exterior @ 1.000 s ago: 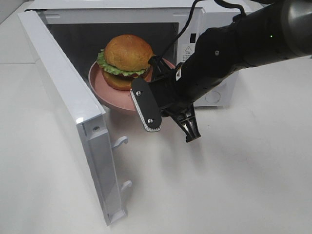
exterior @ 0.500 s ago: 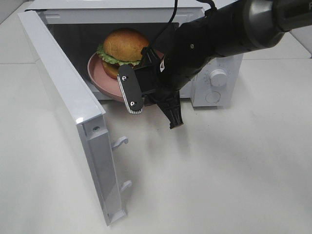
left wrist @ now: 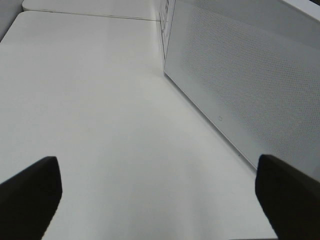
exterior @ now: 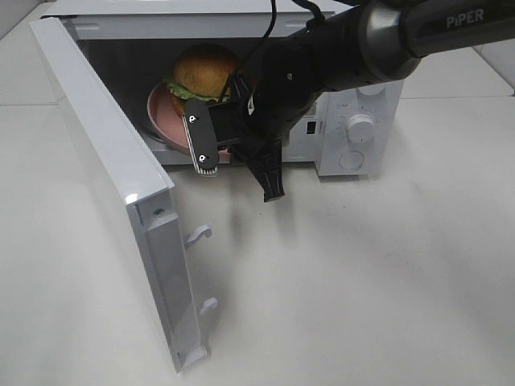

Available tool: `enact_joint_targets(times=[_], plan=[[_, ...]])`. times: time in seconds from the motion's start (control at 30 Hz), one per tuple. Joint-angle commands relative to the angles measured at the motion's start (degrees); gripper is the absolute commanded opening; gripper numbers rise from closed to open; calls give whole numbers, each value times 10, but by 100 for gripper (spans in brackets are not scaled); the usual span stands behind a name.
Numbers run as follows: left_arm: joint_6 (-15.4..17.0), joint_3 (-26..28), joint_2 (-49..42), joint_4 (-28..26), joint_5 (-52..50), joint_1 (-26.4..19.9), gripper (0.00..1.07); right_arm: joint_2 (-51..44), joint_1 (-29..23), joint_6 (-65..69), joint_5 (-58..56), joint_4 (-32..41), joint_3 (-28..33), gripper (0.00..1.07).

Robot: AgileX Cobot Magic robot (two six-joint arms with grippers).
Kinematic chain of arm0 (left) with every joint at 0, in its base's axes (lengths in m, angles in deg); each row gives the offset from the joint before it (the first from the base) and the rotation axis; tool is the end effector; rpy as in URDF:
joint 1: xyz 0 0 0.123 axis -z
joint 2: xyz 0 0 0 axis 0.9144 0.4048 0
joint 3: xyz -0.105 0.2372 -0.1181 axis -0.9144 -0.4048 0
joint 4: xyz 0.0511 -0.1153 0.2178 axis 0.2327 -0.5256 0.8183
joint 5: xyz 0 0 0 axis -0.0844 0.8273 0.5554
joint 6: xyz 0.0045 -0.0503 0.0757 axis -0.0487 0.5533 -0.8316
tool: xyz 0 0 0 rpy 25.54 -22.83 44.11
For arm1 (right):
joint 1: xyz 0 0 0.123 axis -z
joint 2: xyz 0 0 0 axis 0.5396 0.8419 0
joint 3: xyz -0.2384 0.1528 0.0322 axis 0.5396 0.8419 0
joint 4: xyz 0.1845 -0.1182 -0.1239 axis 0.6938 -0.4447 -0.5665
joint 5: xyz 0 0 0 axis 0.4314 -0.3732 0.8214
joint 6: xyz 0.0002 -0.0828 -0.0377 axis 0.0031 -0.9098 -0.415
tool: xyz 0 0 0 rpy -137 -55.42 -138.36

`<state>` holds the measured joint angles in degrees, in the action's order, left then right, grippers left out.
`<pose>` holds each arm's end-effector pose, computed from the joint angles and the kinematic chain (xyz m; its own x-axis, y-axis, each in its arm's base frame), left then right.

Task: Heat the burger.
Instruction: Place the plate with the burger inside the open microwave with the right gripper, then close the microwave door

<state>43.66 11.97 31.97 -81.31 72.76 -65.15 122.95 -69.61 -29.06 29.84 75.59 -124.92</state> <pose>-0.0091 -0.0085 0.2805 -0.4586 -0.0432 -0.8876 0.0791 0.9929 -0.0892 0.3704 0.2720 0.1547 0.4216 -0.9027 -0.0859 -0.7423 -0.2892 -0.6045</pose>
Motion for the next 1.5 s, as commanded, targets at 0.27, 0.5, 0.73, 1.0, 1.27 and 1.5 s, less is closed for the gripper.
enact_joint_targets(times=[0.27, 0.5, 0.73, 1.0, 1.27, 1.5], plan=[[0, -1, -10, 1, -9, 1, 98, 32, 2, 25, -9, -13, -84, 0], [0, -1, -10, 1, -9, 1, 98, 53, 2, 25, -42, -17, -128, 1], [0, -1, -10, 5, -9, 1, 98, 60, 3, 36, -48, -22, -138, 3], [0, -1, -10, 5, -9, 1, 98, 60, 3, 64, -59, -23, -138, 7], [0, -1, -10, 5, -9, 1, 98, 60, 3, 72, -63, -23, -138, 19], [0, -1, -10, 5, -9, 1, 98, 60, 3, 82, -66, -23, -136, 35]])
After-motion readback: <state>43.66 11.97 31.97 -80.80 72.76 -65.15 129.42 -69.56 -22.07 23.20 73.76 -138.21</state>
